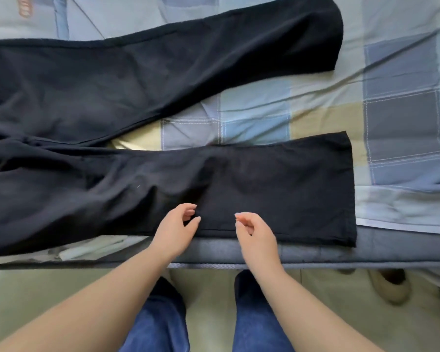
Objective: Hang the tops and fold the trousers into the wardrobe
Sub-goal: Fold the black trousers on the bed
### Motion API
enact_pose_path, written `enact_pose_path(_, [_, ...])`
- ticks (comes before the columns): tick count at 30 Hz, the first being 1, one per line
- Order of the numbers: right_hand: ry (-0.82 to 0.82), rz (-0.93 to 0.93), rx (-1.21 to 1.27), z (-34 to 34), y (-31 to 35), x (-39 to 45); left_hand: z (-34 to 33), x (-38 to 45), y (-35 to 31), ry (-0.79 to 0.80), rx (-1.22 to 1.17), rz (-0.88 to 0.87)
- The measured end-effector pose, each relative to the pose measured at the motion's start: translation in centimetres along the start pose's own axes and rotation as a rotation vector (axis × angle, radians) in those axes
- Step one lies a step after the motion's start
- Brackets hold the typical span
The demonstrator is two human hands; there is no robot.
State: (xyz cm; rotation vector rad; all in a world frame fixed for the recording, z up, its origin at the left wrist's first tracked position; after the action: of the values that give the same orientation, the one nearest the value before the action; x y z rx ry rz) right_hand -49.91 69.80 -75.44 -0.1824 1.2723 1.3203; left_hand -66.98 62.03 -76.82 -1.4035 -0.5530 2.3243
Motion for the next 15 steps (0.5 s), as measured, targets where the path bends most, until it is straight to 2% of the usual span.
enact_pose_path(5, [0.040, -0.014, 0.051, -6.4, 5.5, -1.1, 6.8, -0.8, 2.2, -0.003, -0.167, 0.026])
enact_pose_path(10, [0.085, 0.019, 0.011, -13.9, 10.4, -4.1, 15.6, -3.6, 6.1, 0.033, -0.485, 0.137])
enact_pose_path(13, [0.169, 0.044, -0.035, -19.9, 13.5, -6.6, 22.2, -5.6, 10.4, -0.021, -0.612, 0.206])
enact_pose_path(15, [0.239, -0.011, -0.007, -24.2, 15.2, -7.7, 26.9, -6.6, 13.9, -0.094, -0.658, 0.250])
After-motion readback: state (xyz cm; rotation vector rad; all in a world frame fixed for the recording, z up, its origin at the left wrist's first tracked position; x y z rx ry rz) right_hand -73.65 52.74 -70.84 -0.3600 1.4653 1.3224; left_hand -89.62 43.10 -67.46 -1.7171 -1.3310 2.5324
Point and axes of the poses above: each hand's wrist, its own x-axis towards the middle knuckle, its own z-axis out of the back of the hand, y = z × x, the point moved 5 cm from there along x, towards the middle knuckle, and after that the axes turned 11 degrees about -x, right-handed, at the moved point
